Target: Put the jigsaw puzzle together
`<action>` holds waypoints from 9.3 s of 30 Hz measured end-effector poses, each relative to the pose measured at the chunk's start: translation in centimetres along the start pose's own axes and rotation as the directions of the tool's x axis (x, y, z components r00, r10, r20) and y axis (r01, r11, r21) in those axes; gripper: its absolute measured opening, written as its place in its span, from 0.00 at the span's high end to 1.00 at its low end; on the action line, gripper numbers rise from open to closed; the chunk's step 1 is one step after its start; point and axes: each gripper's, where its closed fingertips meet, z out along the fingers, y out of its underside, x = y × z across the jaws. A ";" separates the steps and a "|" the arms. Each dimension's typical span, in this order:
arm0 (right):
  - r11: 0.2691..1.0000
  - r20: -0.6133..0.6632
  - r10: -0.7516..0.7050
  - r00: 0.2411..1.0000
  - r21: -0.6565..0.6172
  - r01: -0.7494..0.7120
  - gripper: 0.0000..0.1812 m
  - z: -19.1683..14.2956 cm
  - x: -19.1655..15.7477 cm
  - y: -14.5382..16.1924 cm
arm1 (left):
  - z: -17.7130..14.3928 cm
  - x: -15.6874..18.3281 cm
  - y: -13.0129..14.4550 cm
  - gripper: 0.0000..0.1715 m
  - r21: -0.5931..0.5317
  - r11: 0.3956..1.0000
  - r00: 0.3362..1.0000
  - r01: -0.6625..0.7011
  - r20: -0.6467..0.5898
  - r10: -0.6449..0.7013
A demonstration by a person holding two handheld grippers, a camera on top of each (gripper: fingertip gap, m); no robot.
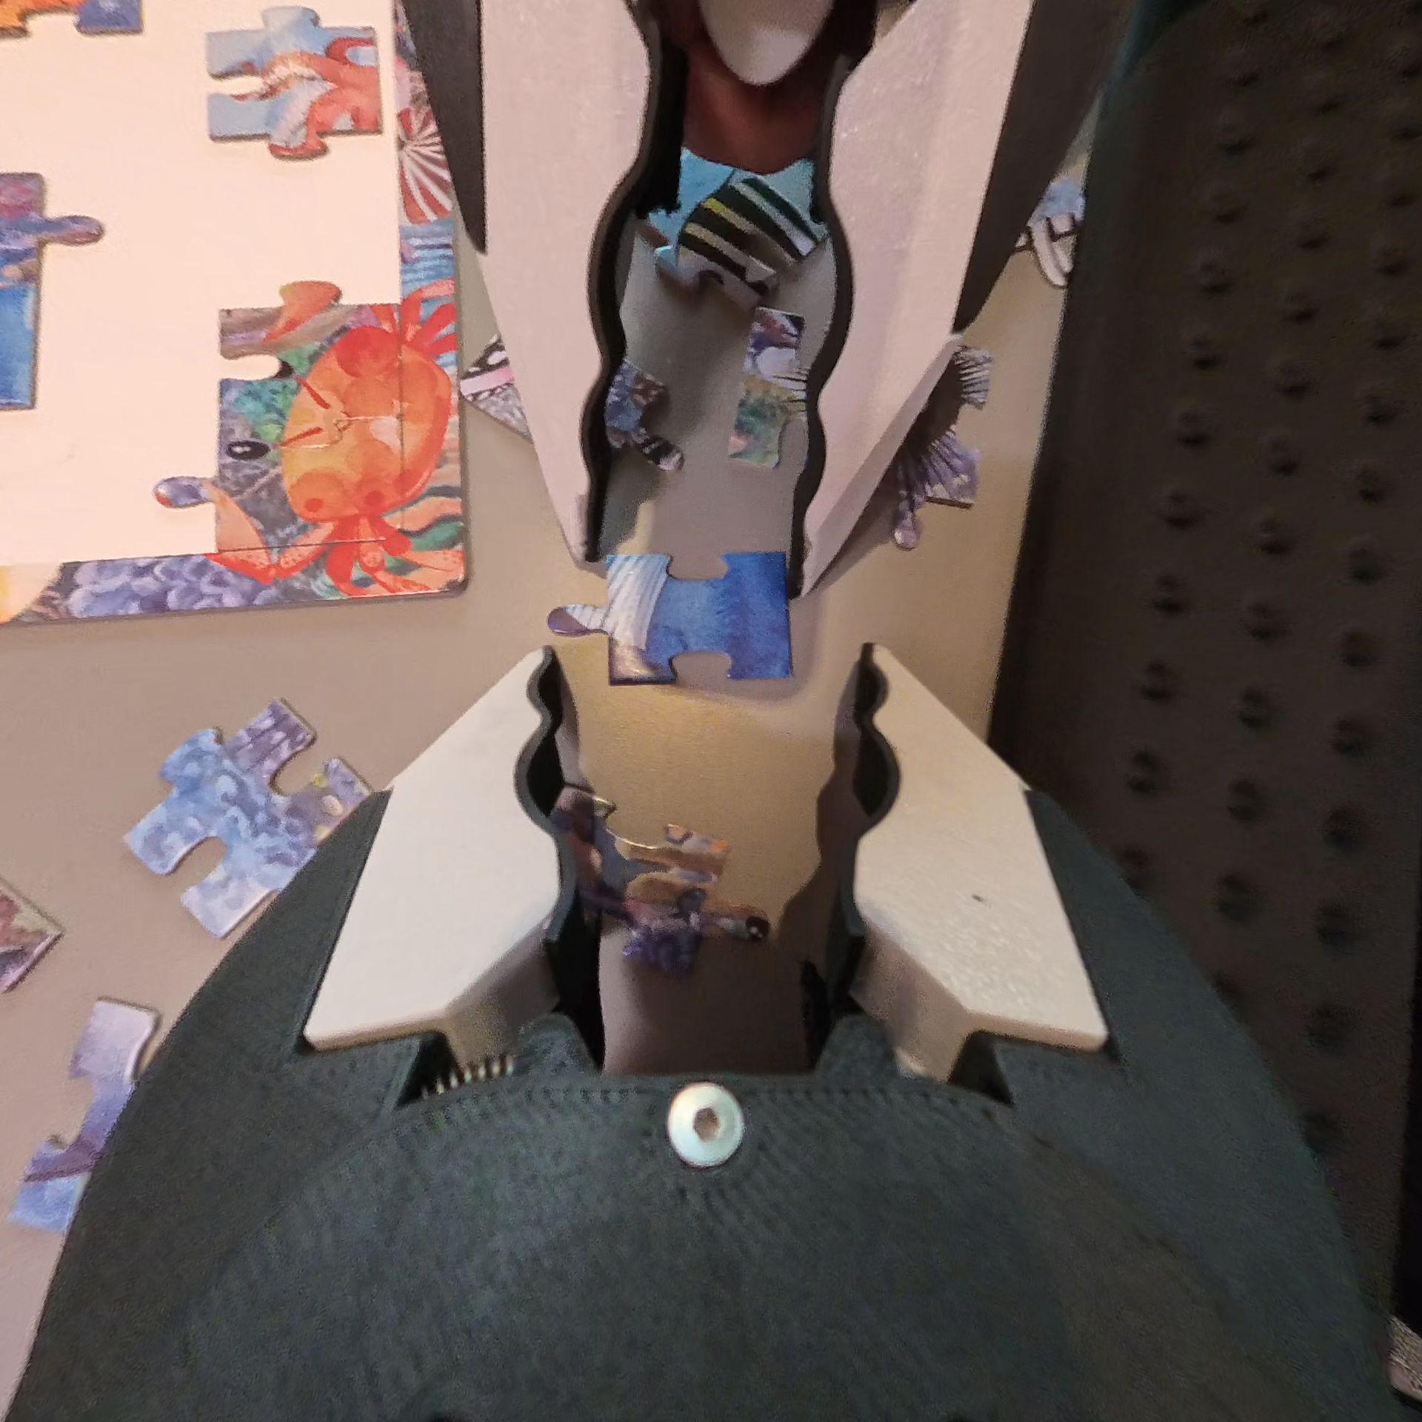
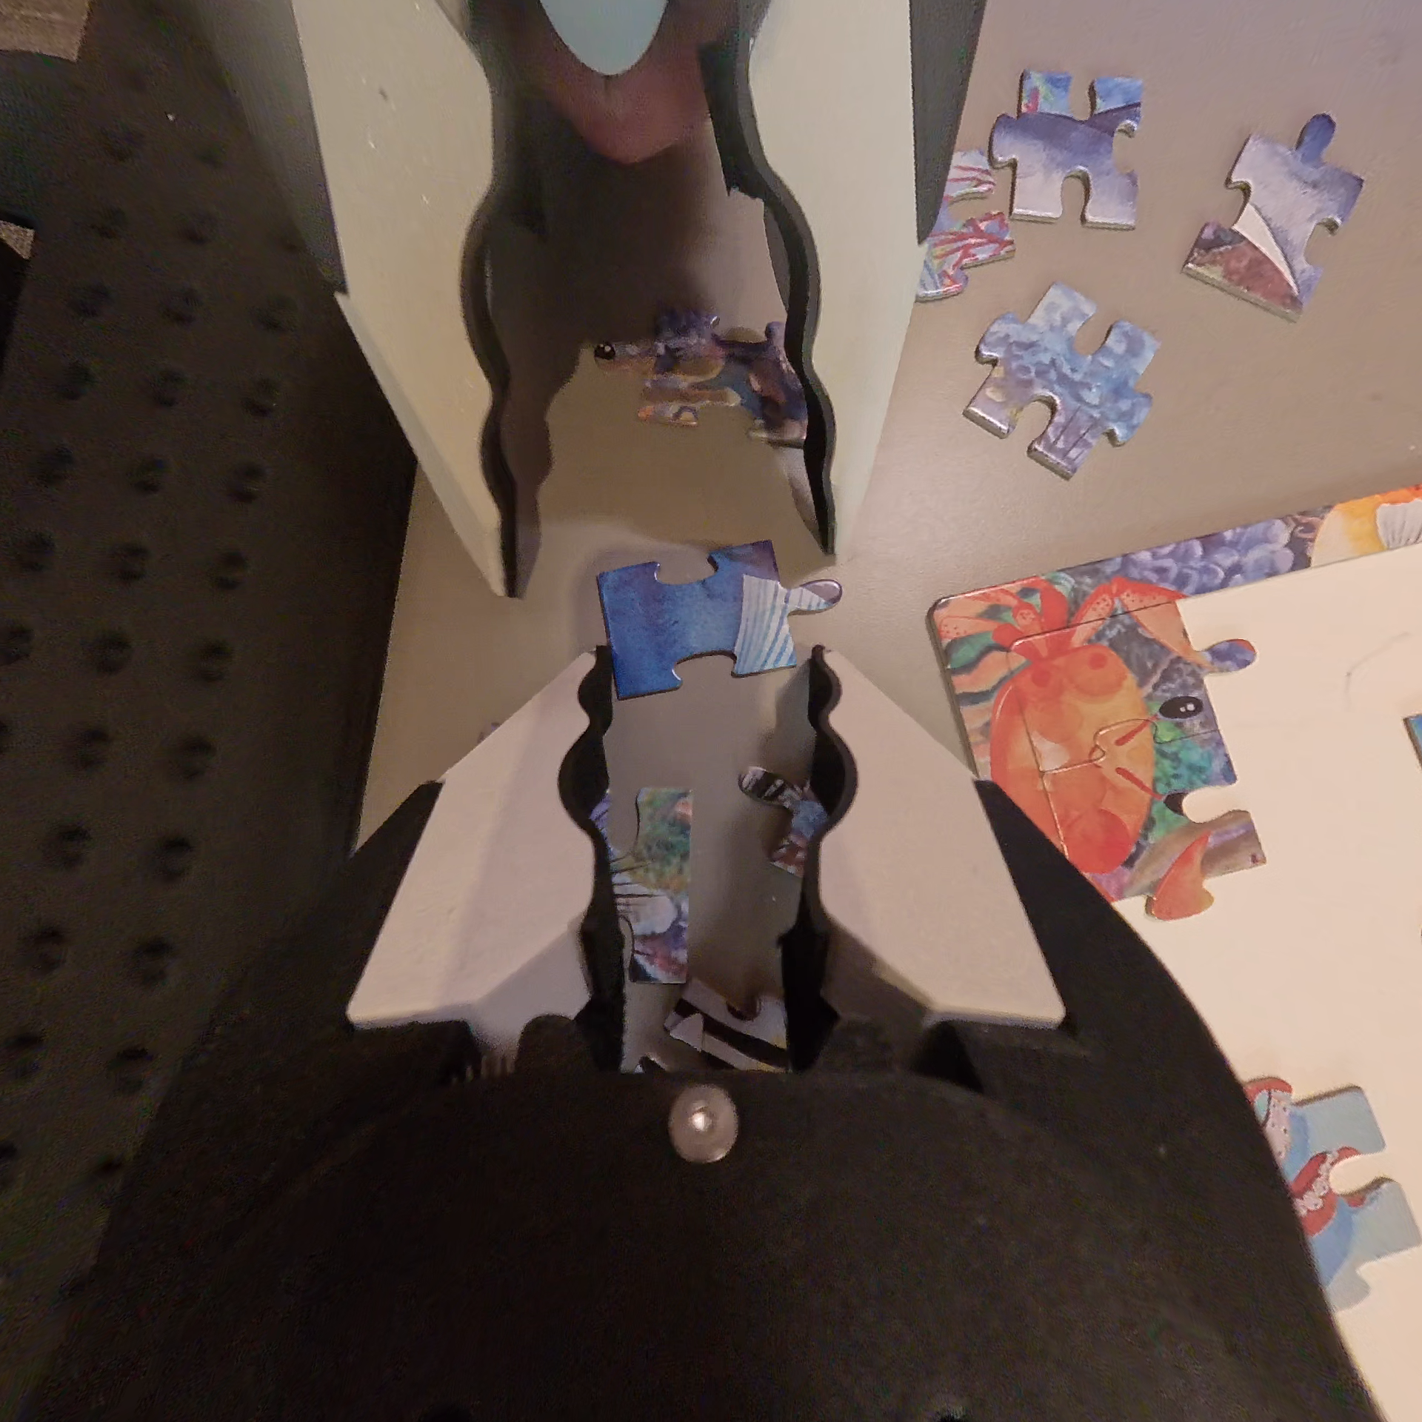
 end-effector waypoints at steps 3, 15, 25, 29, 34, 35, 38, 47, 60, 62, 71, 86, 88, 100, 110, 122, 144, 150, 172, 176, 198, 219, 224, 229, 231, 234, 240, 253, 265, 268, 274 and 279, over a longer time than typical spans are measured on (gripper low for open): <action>1.000 0.007 -0.005 1.000 0.016 0.005 0.75 0.1 -0.2 -0.2 | 0.1 -0.4 0.0 0.62 0.000 1.000 0.999 -0.025 0.042 0.025; 0.998 -0.006 0.022 1.000 0.052 -0.022 0.73 0.0 0.0 -0.2 | 0.0 -0.2 -0.5 0.74 0.021 0.991 0.979 -0.134 0.156 0.130; 0.965 0.107 0.216 0.971 0.130 -0.229 0.90 -0.9 0.7 -1.0 | -0.5 -0.6 -1.5 0.74 -0.086 0.899 0.818 -0.429 0.386 0.427; 0.943 0.166 0.259 0.952 0.170 -0.286 0.95 -1.6 0.8 -1.7 | -0.7 -0.9 -1.8 0.74 -0.116 0.877 0.774 -0.467 0.427 0.468; 0.921 0.220 0.281 0.934 0.212 -0.327 1.00 -2.7 1.1 -2.2 | -2.0 -1.3 -3.4 0.84 -0.074 0.861 0.737 -0.503 0.483 0.472; 0.920 0.219 0.282 0.934 0.216 -0.328 1.00 -3.1 1.4 -2.3 | -2.1 -1.5 -3.5 0.81 -0.069 0.866 0.744 -0.496 0.481 0.464; 0.914 0.215 0.284 0.934 0.233 -0.332 1.00 -4.5 2.6 -2.9 | -3.0 -2.7 -4.1 0.77 -0.046 0.875 0.753 -0.482 0.489 0.440; 0.868 0.103 0.450 0.887 0.182 -0.462 1.00 -10.1 13.7 -0.1 | -4.4 -11.6 -6.2 0.71 -0.003 0.955 0.853 -0.297 0.450 0.266; 0.779 0.239 0.613 0.753 -0.026 -0.626 1.00 -7.2 18.9 3.9 | 3.1 -18.1 -6.2 0.62 -0.091 0.990 0.970 -0.109 0.210 0.126; 0.786 0.270 0.601 0.753 -0.029 -0.617 1.00 -7.2 18.7 3.6 | 3.6 -18.8 -6.2 0.62 -0.113 0.986 0.966 -0.125 0.214 0.147; 0.800 0.388 0.575 0.721 -0.081 -0.594 1.00 -6.8 16.2 3.6 | 4.2 -19.4 -6.2 0.68 -0.052 0.997 0.990 -0.052 0.129 0.059; 0.950 -0.149 0.303 0.941 -0.027 -0.311 0.78 -5.1 22.1 5.2 | 2.7 -21.2 -5.2 0.73 -0.058 0.998 0.983 0.034 0.182 -0.023; 0.951 -0.145 0.304 0.942 -0.006 -0.308 0.83 -4.7 22.1 4.8 | 3.3 -20.8 -5.2 0.76 -0.044 0.998 0.987 0.043 0.159 -0.035; 0.942 -0.144 0.335 0.931 0.064 -0.329 0.87 -6.0 22.8 4.6 | 3.6 -21.1 -5.5 0.91 -0.018 0.999 0.983 0.028 0.182 -0.024; 0.991 -0.200 0.124 0.972 -0.029 -0.132 0.82 -5.6 22.6 5.9 | 3.7 -22.2 -6.5 0.59 -0.116 0.983 0.968 -0.140 0.193 0.161; 1.000 -0.271 -0.009 0.963 -0.018 0.004 0.85 -5.5 22.7 5.4 | 4.1 -23.0 -6.3 0.66 -0.092 0.994 0.998 -0.065 -0.025 0.063; 0.992 -0.298 -0.127 0.946 -0.064 0.113 0.81 -6.0 22.8 5.6 | 4.3 -22.9 -6.3 0.64 -0.074 0.992 0.994 -0.105 0.008 0.106; 0.982 -0.365 -0.189 0.912 -0.058 0.180 0.80 -5.9 23.1 5.2 | 4.3 -22.9 -6.3 0.64 -0.050 0.994 0.995 -0.095 0.009 0.096; 0.972 -0.514 -0.099 0.852 0.134 0.194 0.91 -7.9 24.4 1.4 | 4.3 -23.3 -6.4 0.64 -0.030 0.995 0.995 -0.093 0.032 0.094; 0.978 -0.523 -0.067 0.850 0.135 0.160 0.90 -8.2 25.0 1.8 | 4.5 -23.1 -6.9 0.71 -0.011 0.991 0.989 -0.134 0.058 0.134; 0.988 -0.281 0.150 0.948 0.076 -0.134 0.82 -6.7 24.2 5.0 | 3.6 -21.4 -8.7 0.96 -0.037 0.961 0.956 -0.272 0.104 0.275; 0.867 -0.464 0.452 0.762 0.028 -0.497 0.70 -9.2 25.4 9.0 | 2.3 -20.7 -4.2 0.97 -0.250 0.877 0.857 -0.411 0.221 0.465; 0.892 -0.289 0.439 0.851 0.022 -0.452 0.70 -7.2 20.3 5.4 | 2.4 -19.9 -4.2 0.97 -0.261 0.870 0.843 -0.419 0.244 0.479; 0.896 -0.305 0.412 0.859 -0.034 -0.442 0.79 -5.3 17.7 5.9 | 2.6 -17.8 -4.2 0.97 -0.234 0.890 0.860 -0.390 0.252 0.443; 0.898 -0.315 0.410 0.856 -0.025 -0.440 0.82 -5.4 17.3 6.1 | 2.7 -17.0 -4.2 0.98 -0.223 0.897 0.864 -0.383 0.257 0.433; 0.888 -0.302 0.442 0.845 0.016 -0.459 0.87 -5.7 16.9 6.4 | 2.8 -15.9 -4.3 0.98 -0.214 0.900 0.860 -0.380 0.277 0.429; 0.877 -0.323 0.466 0.824 0.047 -0.478 0.91 -6.4 16.6 6.9 | 3.6 -13.4 -5.1 0.99 -0.202 0.883 0.833 -0.423 0.296 0.467; 0.845 -0.343 0.529 0.777 0.125 -0.520 0.91 -6.3 18.5 6.1 | 5.2 -10.4 -6.7 0.99 -0.156 0.879 0.821 -0.450 0.313 0.477; 0.839 -0.367 0.534 0.761 0.117 -0.532 0.91 -5.7 18.9 6.3 | 5.2 -10.3 -6.7 0.99 -0.148 0.886 0.830 -0.440 0.310 0.464; 0.841 -0.373 0.529 0.762 0.115 -0.528 0.91 -5.7 19.0 6.3 | 5.2 -10.3 -6.7 0.99 -0.152 0.883 0.826 -0.444 0.312 0.469; 0.838 -0.366 0.536 0.761 0.120 -0.533 0.91 -5.7 19.0 6.3 | 5.2 -10.3 -6.7 0.99 -0.158 0.882 0.824 -0.443 0.315 0.471; 0.836 -0.358 0.540 0.761 0.127 -0.534 0.91 -5.8 18.9 6.3 | 5.2 -10.3 -6.7 0.99 -0.168 0.873 0.809 -0.457 0.328 0.487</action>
